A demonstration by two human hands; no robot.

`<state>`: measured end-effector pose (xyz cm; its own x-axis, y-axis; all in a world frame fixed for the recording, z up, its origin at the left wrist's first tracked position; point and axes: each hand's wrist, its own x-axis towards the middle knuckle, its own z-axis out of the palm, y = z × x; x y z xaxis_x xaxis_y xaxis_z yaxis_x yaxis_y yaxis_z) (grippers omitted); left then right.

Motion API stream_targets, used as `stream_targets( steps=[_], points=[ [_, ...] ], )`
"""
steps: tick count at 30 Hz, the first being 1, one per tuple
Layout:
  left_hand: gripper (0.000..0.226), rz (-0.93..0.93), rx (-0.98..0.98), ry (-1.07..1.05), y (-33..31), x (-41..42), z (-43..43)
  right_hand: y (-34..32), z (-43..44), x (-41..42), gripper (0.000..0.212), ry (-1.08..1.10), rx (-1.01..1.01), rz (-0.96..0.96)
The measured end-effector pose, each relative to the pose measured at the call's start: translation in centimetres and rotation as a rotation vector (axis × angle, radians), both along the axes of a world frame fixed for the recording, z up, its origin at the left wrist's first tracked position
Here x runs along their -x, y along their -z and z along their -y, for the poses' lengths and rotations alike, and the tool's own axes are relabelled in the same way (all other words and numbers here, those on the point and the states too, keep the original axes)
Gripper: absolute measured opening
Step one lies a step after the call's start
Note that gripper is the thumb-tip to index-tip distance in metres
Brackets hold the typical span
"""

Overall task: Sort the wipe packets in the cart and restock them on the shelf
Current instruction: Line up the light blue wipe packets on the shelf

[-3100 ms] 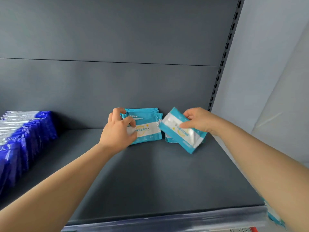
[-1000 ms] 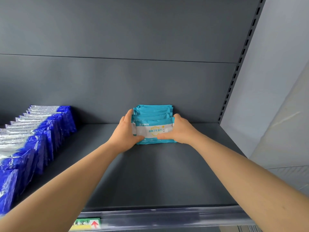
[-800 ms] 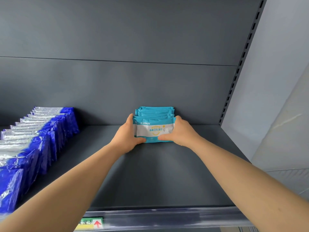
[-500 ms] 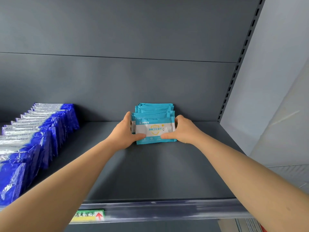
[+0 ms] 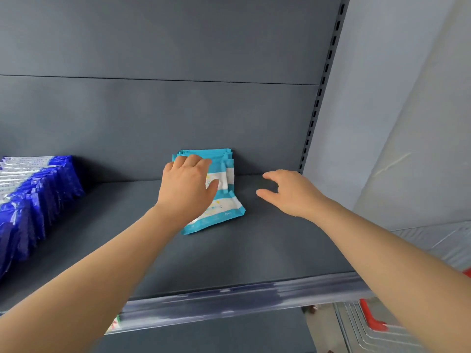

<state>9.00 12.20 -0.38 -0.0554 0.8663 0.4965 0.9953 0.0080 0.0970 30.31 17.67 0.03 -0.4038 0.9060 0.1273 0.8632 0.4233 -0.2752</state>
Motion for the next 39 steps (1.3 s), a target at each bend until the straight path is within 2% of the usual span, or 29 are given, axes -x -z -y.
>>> stream_targets(
  steps=[3,10,19,25,33,39],
  points=[
    [0.040,-0.011,0.044,0.086,-0.2,-4.6,-0.4,-0.1,0.8,-4.2,0.053,0.006,-0.054,0.077],
    [0.041,-0.079,0.134,0.264,0.9,-20.0,-2.0,1.1,1.3,-18.8,0.049,0.084,-0.129,0.096],
    [0.040,-0.028,0.186,0.474,4.2,-43.9,-4.3,3.6,0.5,-41.7,0.048,0.218,-0.068,0.119],
    [0.039,-0.050,0.377,0.533,11.0,-54.3,-8.9,9.1,-2.1,-53.0,0.048,0.334,0.089,0.164],
    [0.037,-0.066,0.680,0.495,23.2,-62.4,-20.1,20.7,-11.1,-63.0,0.038,0.427,0.317,0.187],
    [0.031,0.092,0.879,0.387,32.9,-67.3,-28.7,30.3,-19.2,-68.6,0.040,0.481,0.455,0.178]
  ],
)
